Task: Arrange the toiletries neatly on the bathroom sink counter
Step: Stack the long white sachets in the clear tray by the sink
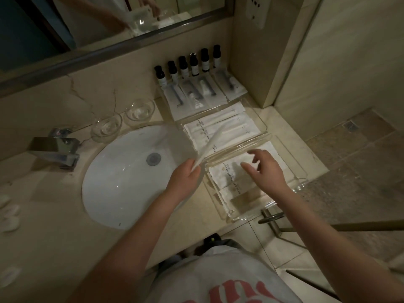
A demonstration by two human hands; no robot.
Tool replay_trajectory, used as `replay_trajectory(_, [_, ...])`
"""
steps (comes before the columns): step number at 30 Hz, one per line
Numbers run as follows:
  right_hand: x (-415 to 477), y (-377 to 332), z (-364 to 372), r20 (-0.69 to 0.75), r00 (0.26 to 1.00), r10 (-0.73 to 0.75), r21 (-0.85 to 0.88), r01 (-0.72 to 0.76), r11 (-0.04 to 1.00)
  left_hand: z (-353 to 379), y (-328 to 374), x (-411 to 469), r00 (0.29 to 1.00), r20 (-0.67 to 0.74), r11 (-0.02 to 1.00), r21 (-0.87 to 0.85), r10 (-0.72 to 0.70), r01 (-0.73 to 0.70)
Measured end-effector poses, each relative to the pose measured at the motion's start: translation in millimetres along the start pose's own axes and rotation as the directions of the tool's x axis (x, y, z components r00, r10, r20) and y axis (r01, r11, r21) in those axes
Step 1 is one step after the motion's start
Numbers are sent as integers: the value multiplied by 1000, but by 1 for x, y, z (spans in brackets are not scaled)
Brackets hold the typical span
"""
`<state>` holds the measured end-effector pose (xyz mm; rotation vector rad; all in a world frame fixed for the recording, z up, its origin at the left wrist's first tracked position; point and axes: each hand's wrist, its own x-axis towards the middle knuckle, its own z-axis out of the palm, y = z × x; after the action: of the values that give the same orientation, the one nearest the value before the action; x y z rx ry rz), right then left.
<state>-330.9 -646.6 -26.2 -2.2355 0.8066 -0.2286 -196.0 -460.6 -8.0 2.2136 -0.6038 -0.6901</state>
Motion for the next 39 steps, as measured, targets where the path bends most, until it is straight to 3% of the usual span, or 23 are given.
replay_trajectory(3, [12, -35, -4, 59, 988, 143, 356, -154, 922, 5, 6, -4, 976, 59, 860, 463, 210, -213])
replay_trajectory(6, [20, -49, -2, 57, 958, 283, 559, -265, 786, 10, 13, -9, 955, 101, 700, 659, 279, -274])
replay_trajectory(8, [22, -47, 0, 72, 933, 353, 628, -317, 711, 11, 14, -12, 951, 130, 734, 610, 279, -299])
replay_trajectory(9, [23, -45, 1, 84, 928, 363, 650, -327, 686, 11, 13, -12, 959, 139, 818, 501, 248, -284])
replay_trajectory(11, [23, -39, 1, 98, 933, 346, 663, -320, 676, 6, 14, -14, 978, 195, 984, 145, 72, -102])
replay_trajectory(13, [22, -35, -1, 101, 932, 349, 670, -322, 668, -1, 13, -12, 951, 298, 989, -96, -80, 113])
replay_trajectory(16, [21, -33, -5, 55, 926, 372, 653, -316, 688, -12, 8, -11, 933, 341, 979, -124, -112, 162])
replay_trajectory(20, [23, -31, -6, -25, 874, 485, 668, -346, 659, -2, 3, -11, 958, 270, 960, 231, 92, -157])
replay_trajectory(21, [23, -32, -6, -8, 864, 503, 709, -350, 613, 2, 2, -10, 960, 251, 959, 219, 121, -178])
replay_trajectory(23, [23, -32, -3, 11, 862, 507, 744, -345, 572, 7, 6, -9, 970, 236, 998, -15, 59, -57])
replay_trajectory(25, [19, -25, 1, -151, 900, 409, 562, -262, 784, 6, 9, -7, 954, 296, 952, -273, -52, 137])
replay_trajectory(27, [11, -21, 0, -330, 934, 138, 240, -59, 969, 3, 13, -7, 910, 400, 844, -446, -109, 298])
replay_trajectory(28, [8, -20, -2, -345, 938, -34, 60, 58, 996, 0, 15, -7, 885, 450, 790, -497, -119, 359])
replay_trajectory(30, [6, -17, -6, -230, 912, -338, -273, 273, 923, -3, 14, -6, 840, 529, 750, -507, -119, 425])
replay_trajectory(31, [6, -15, -7, -135, 896, -422, -364, 351, 863, -3, 14, -6, 820, 563, 764, -482, -106, 429])
replay_trajectory(33, [8, -14, -5, 14, 893, -450, -372, 422, 827, 0, 17, -7, 780, 621, 800, -431, -73, 418])
replay_trajectory(36, [11, -12, -5, 89, 899, -429, -333, 433, 838, 9, 26, -8, 747, 663, 828, -388, -55, 405])
replay_trajectory(39, [13, 2, -10, 163, 906, -391, -362, 424, 830, 20, 33, -8, 773, 631, 885, -318, -71, 341])
